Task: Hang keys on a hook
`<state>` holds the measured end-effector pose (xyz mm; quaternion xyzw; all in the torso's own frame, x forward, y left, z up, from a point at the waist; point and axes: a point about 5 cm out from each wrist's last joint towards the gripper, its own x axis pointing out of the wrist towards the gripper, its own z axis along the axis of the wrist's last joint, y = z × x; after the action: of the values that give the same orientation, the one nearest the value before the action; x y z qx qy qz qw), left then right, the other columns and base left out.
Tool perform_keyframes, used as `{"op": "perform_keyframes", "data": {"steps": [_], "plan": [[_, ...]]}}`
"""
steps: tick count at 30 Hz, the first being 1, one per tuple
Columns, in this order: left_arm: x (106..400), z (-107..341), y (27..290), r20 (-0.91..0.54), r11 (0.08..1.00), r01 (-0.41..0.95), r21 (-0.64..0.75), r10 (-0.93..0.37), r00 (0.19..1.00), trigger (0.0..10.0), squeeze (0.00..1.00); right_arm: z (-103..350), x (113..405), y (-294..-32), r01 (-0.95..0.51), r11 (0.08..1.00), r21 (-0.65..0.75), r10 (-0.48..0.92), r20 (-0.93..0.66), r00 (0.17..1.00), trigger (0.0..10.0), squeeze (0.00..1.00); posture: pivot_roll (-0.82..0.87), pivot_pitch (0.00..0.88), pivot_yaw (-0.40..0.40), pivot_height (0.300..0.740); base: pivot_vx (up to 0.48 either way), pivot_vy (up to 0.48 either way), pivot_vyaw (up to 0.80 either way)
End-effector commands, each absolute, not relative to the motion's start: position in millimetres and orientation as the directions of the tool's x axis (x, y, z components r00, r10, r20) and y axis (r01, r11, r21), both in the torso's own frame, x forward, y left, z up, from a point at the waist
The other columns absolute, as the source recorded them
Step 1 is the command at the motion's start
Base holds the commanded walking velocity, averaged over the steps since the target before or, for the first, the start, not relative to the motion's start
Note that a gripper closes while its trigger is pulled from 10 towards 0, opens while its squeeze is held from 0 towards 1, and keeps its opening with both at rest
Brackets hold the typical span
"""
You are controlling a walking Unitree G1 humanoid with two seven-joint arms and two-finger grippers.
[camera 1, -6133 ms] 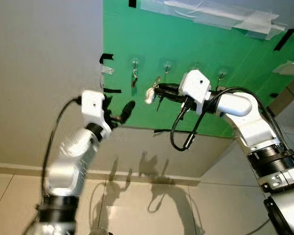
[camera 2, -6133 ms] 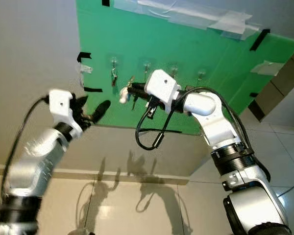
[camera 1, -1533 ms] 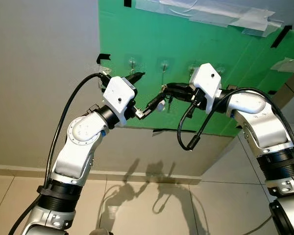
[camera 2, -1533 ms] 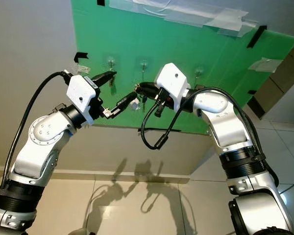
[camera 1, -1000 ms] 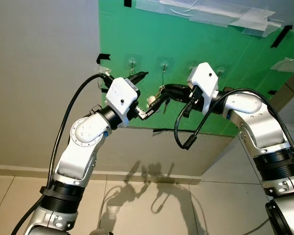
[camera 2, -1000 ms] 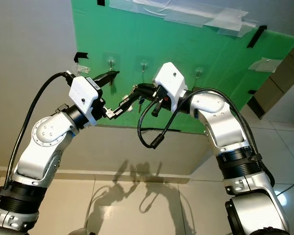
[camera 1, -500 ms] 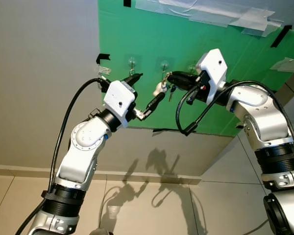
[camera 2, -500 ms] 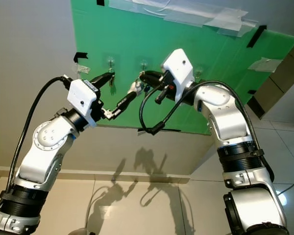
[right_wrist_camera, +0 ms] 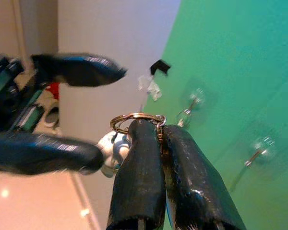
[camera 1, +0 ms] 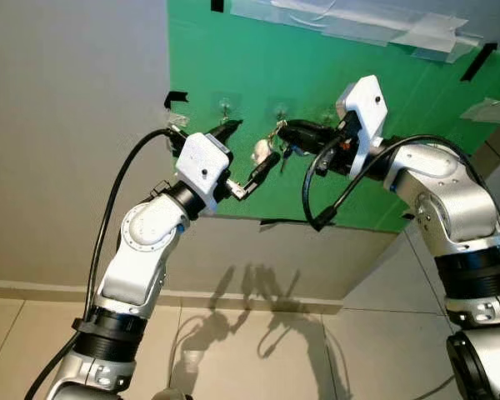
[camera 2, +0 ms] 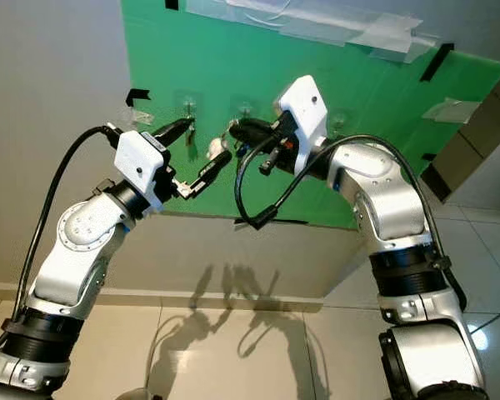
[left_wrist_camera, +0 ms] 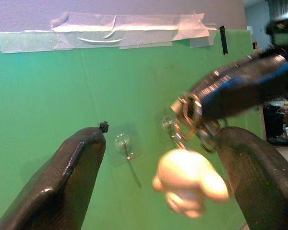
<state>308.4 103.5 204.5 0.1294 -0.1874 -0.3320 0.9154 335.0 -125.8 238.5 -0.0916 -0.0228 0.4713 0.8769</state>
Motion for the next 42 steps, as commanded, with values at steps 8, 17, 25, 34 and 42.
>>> {"op": "perform_keyframes", "data": {"steps": [8,17,25,34,42], "plan": [[309.6,206.5,99.6,0.265,0.741,0.568,0.358,-0.664,0.699,8.7,0.00,231.9,325.5,-130.7,-0.834,0.540,-0.117,0.832,-0.082,0.549,0.0,0.00,0.02,0.000,-0.095,0.740,0.000,0.000,0.00],[304.5,201.0,92.9,0.257,0.730,0.590,0.345,-0.678,0.689,8.6,0.00,231.9,326.1,-127.7,-0.823,0.561,-0.086,0.821,-0.070,0.567,0.0,0.00,0.02,0.000,-0.097,0.740,0.000,0.000,0.00],[303.6,199.2,91.5,0.252,0.723,0.602,0.338,-0.686,0.682,7.4,0.00,235.2,328.0,-127.6,-0.813,0.578,-0.071,0.811,-0.057,0.582,0.0,0.00,0.02,0.000,-0.098,0.740,0.000,0.000,0.00],[305.6,199.9,90.4,0.260,0.733,0.595,0.330,-0.676,0.689,3.2,0.00,239.3,329.9,-128.9,-0.801,0.595,-0.059,0.801,-0.043,0.598,0.0,0.00,0.02,0.000,-0.097,0.740,0.000,0.000,0.00],[307.0,200.8,91.3,0.266,0.742,0.589,0.319,-0.667,0.696,0.0,0.00,240.1,329.2,-129.1,-0.803,0.593,-0.060,0.802,-0.042,0.596,0.0,0.00,0.02,0.000,-0.098,0.740,0.000,0.000,0.00]]}}
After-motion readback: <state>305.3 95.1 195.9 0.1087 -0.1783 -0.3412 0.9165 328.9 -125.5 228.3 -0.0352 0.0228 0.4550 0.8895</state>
